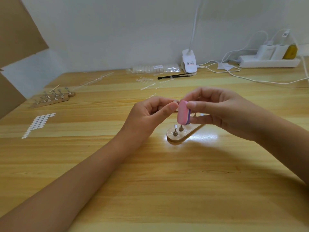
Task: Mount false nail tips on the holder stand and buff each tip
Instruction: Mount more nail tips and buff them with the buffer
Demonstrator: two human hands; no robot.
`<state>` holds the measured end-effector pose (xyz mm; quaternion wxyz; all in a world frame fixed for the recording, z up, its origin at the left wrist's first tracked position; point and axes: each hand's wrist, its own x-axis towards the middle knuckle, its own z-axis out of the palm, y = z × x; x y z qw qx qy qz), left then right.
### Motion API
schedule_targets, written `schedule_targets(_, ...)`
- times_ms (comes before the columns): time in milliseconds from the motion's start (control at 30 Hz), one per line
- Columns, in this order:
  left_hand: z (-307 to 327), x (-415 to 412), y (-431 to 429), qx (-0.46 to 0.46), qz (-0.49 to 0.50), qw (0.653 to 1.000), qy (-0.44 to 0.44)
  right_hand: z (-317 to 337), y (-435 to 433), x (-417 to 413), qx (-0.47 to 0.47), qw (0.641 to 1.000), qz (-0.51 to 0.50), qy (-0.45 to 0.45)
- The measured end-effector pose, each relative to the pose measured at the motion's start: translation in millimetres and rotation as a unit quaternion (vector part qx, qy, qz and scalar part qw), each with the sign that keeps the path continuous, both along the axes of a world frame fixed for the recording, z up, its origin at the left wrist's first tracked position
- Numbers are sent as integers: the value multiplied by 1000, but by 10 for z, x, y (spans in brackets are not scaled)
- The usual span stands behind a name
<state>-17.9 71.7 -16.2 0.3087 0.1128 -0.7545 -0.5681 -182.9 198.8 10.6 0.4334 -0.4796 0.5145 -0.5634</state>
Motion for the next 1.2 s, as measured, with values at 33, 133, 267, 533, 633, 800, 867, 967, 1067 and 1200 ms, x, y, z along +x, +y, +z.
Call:
schedule_targets(33,5,-2,0,2,6,1000,0,-6,-4,6,-7,1000,-13,-12)
schedule_targets(133,13,-5,-12,5,22,1000,2,-42,-20,30,-8,999,-20,-33)
schedule_targets(267,14,-8,-17,13,36,999,-3,-81,-36,73,-21,998,-36,-45)
schedule_targets(533,-8,-12,-26,20,40,999,0,-89,-50,117,-36,995,-55,-75)
schedule_targets(633,-18,-8,-31,9,33,999,3,-98,-51,145,-29,996,-46,-77)
schedule_targets(800,-26,-12,-34,9,37,999,10,-88,-53,150,-38,996,-39,-74)
schedule_targets(867,-31,-13,-35,8,35,999,11,-91,-50,154,-30,997,-21,-68)
schedule_targets(967,-27,-16,-37,13,41,999,15,-89,-56,141,-60,992,-61,-88)
schedule_targets(1067,-32,-18,-38,10,38,999,17,-99,-60,156,-39,995,-35,-84)
schedule_targets(1200,-27,-26,-50,14,48,999,21,-118,-73,172,-64,990,-64,-105)
